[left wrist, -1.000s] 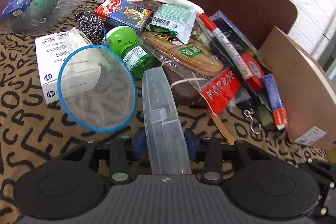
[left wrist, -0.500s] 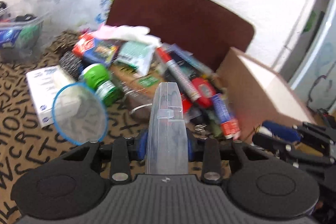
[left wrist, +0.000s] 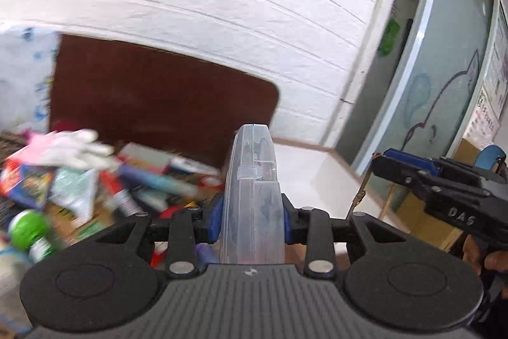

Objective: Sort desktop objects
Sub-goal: 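Lift the case and watch and carry both toward the white box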

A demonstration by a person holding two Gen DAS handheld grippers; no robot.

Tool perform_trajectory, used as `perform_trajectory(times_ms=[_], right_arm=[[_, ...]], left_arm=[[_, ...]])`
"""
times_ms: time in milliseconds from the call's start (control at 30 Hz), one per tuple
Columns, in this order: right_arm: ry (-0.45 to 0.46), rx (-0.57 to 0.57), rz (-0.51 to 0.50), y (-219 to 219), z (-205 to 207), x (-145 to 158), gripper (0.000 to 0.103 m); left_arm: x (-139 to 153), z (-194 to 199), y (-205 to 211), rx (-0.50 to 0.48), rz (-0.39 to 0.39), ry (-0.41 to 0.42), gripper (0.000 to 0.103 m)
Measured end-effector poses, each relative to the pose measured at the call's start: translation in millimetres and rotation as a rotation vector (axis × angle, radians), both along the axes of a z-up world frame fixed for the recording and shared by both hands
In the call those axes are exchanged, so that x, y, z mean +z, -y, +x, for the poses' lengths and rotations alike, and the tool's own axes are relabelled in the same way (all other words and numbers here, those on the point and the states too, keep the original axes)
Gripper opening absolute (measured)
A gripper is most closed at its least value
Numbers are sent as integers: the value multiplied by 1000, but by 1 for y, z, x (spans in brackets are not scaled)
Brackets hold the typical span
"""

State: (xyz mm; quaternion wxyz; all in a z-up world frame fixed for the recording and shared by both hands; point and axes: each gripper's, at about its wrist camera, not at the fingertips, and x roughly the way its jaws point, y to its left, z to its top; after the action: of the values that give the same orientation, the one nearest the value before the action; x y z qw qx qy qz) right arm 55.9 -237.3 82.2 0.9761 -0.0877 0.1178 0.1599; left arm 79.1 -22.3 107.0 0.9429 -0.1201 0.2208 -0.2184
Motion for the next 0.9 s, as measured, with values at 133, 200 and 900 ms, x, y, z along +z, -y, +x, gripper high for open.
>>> perform_trajectory(times_ms=[133,200,900], right_arm=[[-26,-89,-55,22,31,-1,27],[-53,-124,-79,33,45,-7,27],[-478,-351,-248,95,192,-102,27]], left_arm=[[5,32,40,-67,-28,-42,36],[3,45,61,-100,-23,-56,36],[-63,177,163,-117,2,-404,36]])
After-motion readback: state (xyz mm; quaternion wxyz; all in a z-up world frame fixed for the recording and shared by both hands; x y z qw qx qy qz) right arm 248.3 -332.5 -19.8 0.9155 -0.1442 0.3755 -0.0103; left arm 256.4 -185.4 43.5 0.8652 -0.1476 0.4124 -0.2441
